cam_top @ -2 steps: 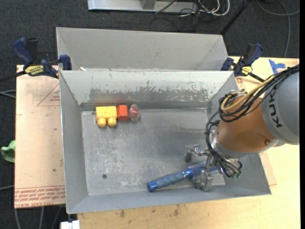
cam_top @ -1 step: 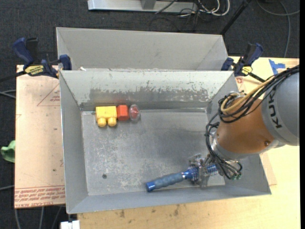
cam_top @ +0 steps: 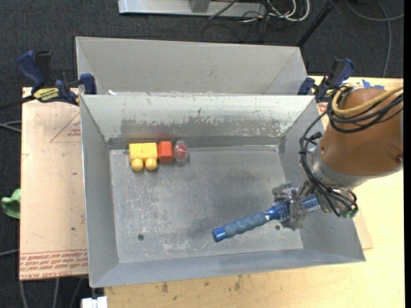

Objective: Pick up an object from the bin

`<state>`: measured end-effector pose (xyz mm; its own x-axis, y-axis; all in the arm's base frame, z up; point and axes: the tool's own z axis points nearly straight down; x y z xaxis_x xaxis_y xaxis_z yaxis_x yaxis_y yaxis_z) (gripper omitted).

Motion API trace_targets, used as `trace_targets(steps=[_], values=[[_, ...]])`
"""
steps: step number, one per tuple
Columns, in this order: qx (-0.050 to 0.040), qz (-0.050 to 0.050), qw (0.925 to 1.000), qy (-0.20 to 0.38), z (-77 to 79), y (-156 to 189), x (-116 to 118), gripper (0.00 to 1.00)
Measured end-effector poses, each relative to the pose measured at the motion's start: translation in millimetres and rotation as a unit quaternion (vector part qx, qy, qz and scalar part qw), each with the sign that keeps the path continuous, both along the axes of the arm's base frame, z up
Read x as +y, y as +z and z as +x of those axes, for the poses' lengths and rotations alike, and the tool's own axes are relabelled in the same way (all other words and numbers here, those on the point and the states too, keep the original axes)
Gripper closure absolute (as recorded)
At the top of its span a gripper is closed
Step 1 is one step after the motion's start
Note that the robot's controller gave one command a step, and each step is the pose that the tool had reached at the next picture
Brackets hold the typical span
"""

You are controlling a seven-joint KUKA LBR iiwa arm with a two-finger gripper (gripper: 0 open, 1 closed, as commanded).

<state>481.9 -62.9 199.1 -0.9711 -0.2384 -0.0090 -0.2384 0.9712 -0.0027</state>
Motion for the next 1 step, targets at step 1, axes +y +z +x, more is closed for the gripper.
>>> trace_targets(steps=[1], values=[[0.0014,-0.002,0.9895,0.144,11.4,54.2,-64.7,1.0]])
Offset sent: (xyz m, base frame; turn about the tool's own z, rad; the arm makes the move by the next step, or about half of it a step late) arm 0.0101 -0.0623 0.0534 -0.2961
